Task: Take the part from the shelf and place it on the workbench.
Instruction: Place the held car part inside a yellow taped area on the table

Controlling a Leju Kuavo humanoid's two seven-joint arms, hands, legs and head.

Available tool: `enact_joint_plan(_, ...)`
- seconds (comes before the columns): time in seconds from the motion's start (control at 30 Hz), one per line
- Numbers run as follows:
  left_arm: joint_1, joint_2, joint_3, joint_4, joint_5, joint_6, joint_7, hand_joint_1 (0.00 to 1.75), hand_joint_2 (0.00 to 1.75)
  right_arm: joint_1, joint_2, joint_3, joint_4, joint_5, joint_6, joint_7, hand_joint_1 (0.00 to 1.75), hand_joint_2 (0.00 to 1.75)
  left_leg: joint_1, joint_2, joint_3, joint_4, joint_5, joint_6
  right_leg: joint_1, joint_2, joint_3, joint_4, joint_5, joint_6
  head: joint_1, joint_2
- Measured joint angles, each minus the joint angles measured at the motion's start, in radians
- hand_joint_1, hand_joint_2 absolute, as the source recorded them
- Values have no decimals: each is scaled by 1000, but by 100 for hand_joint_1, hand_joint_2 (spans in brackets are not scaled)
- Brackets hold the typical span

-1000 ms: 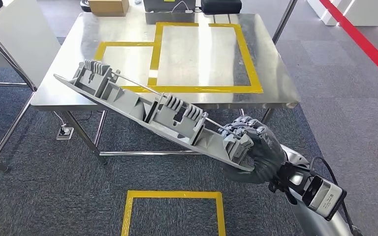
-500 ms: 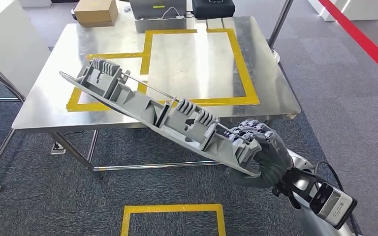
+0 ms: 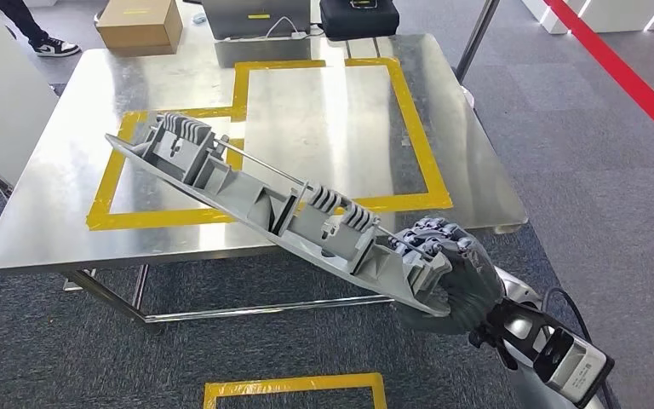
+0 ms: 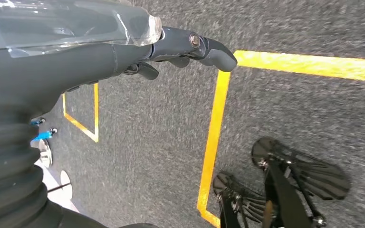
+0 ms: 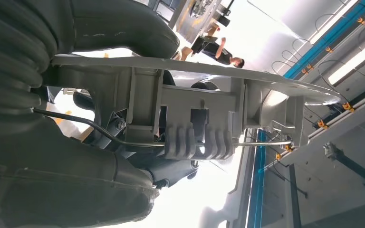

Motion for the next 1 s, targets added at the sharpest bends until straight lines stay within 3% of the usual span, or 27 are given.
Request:
enact_joint_plan(0.07,0,0,0,0,0,0,0,0,175,0,0,-1,-1,-1,0,0,175,175,2,-1,24,-6,-18,5,-2,-13,-85,121,-20,8,4,0)
enact_joint_plan(0.1,1,-1,0,0,0,0,0,0,175,0,0,-2,-1,-1,0,0,175,175,3,-1,36,-6,-30,6,-4,-15,-129,169,-51,11,4,0)
enact_joint_plan(0.17,2,-2,0,0,-1,0,0,0,175,2,-1,-4,-1,-1,0,0,175,175,4,-3,69,-7,-56,4,-5,-16,-184,193,-102,16,4,0)
enact_joint_plan(0.2,3,-3,0,0,-1,0,0,0,175,3,-1,-5,-1,-1,0,0,175,175,5,-4,89,-7,-72,3,-6,-17,-194,165,-101,17,4,0)
enact_joint_plan(0.23,3,-4,0,0,-1,0,0,0,175,3,-1,-6,-1,0,1,0,175,175,6,-5,109,-7,-87,0,-6,-18,-192,114,-68,17,4,0)
enact_joint_plan(0.3,4,-4,0,0,-1,0,0,0,175,4,-2,-6,-1,0,2,0,175,175,6,-5,141,-7,-117,-10,-7,-30,-180,7,58,14,5,0)
enact_joint_plan(0.33,4,-4,0,0,-1,0,0,0,175,4,-1,-6,-2,0,3,0,175,175,5,-4,151,-8,-129,-17,-5,-36,-174,-24,104,8,5,0)
enact_joint_plan(0.37,5,-3,0,0,-1,0,0,0,175,5,-1,-6,-4,0,4,2,175,175,4,-2,161,-10,-138,-25,-3,-39,-171,-37,129,0,5,0)
enact_joint_plan(0.43,4,-3,0,0,-1,0,0,0,175,3,-1,-7,-11,3,6,5,175,175,3,2,169,-4,-138,-37,-1,-34,-160,-40,117,-20,5,0)
enact_joint_plan(0.5,1,-5,0,0,0,0,0,0,175,0,-1,-7,-17,5,7,8,175,175,4,5,146,47,-130,-44,-5,-28,-138,-46,102,-33,4,0)
enact_joint_plan(0.57,-2,-7,0,0,1,-1,-1,0,175,0,0,-7,-21,5,8,9,175,175,4,6,72,157,-145,-49,-6,-27,-115,-51,86,-42,2,0)
enact_joint_plan(0.63,0,-7,0,0,3,-1,-1,0,175,0,0,-6,-23,7,9,9,175,175,3,6,-19,257,-195,-50,-3,-24,-95,-52,70,-46,1,0)
enact_joint_plan(0.67,1,-7,1,0,5,-1,-1,0,175,0,0,-6,-23,9,10,9,175,175,2,6,-54,276,-216,-48,-1,-23,-83,-52,62,-47,0,0)
enact_joint_plan(0.7,2,-7,2,0,6,-1,-1,0,175,0,0,-6,-23,12,10,9,175,175,0,6,-74,266,-217,-44,1,-21,-71,-52,53,-48,0,0)
enact_joint_plan(0.73,2,-8,2,0,8,-1,-1,0,175,0,0,-6,-24,15,11,9,175,175,-3,5,-81,228,-191,-37,4,-20,-58,-52,44,-49,1,0)
enact_joint_plan(0.8,3,-6,6,0,11,0,-1,0,175,0,0,-6,-27,20,11,9,175,175,-18,-1,-71,113,-75,-11,9,-17,-35,-53,24,-48,2,0)
enact_joint_plan(0.87,5,-4,9,-1,12,1,0,0,175,1,1,-4,-29,26,10,10,175,175,-31,-17,-57,41,6,8,12,-11,-26,-53,9,-42,3,0)
enact_joint_plan(0.93,7,-4,12,-1,12,4,0,0,175,3,3,-3,-33,38,7,12,175,175,-34,-26,-47,27,21,7,12,-4,-22,-57,1,-35,3,0)
enact_joint_plan(1.0,7,-4,14,-1,13,5,0,0,175,5,3,-2,-37,56,0,18,175,175,-33,-24,-37,16,29,0,13,-2,-14,-66,5,-37,3,0)
